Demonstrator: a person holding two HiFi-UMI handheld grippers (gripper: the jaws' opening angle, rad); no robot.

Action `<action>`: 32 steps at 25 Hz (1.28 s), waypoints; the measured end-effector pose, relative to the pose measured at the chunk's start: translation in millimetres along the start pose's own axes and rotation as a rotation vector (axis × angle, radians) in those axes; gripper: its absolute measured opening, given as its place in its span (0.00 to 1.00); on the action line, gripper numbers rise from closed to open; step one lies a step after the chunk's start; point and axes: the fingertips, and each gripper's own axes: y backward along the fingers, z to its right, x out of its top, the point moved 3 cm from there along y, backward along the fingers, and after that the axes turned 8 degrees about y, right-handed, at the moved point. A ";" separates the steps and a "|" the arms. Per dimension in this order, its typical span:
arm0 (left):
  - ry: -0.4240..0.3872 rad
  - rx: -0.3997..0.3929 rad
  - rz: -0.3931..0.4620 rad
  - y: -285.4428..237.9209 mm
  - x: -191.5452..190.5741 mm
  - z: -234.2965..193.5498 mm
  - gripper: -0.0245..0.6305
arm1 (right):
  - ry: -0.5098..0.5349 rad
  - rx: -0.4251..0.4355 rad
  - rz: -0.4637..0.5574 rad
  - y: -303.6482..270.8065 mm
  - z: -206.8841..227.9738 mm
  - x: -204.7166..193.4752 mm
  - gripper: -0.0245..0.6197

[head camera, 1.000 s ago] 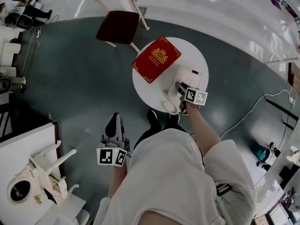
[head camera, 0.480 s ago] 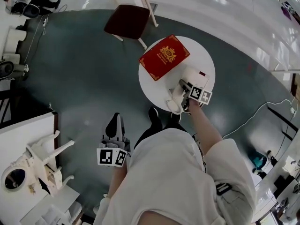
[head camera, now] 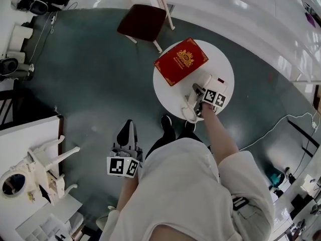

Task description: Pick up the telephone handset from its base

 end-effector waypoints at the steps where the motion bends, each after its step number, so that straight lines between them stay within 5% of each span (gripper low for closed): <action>1: 0.000 0.000 0.001 -2.0 -2.1 1.8 0.07 | -0.003 -0.011 0.007 -0.5 3.7 1.0 0.19; 12: 0.014 -0.013 0.046 2.3 -7.1 -2.4 0.07 | 0.030 -0.039 0.047 33.5 6.1 0.6 0.19; 21: 0.009 -0.036 0.099 5.6 5.8 3.4 0.07 | 0.234 0.005 0.130 83.8 -43.1 26.4 0.19; 32: -0.016 -0.130 0.133 -4.8 23.8 2.7 0.07 | 0.564 0.086 0.316 160.8 -154.0 37.7 0.19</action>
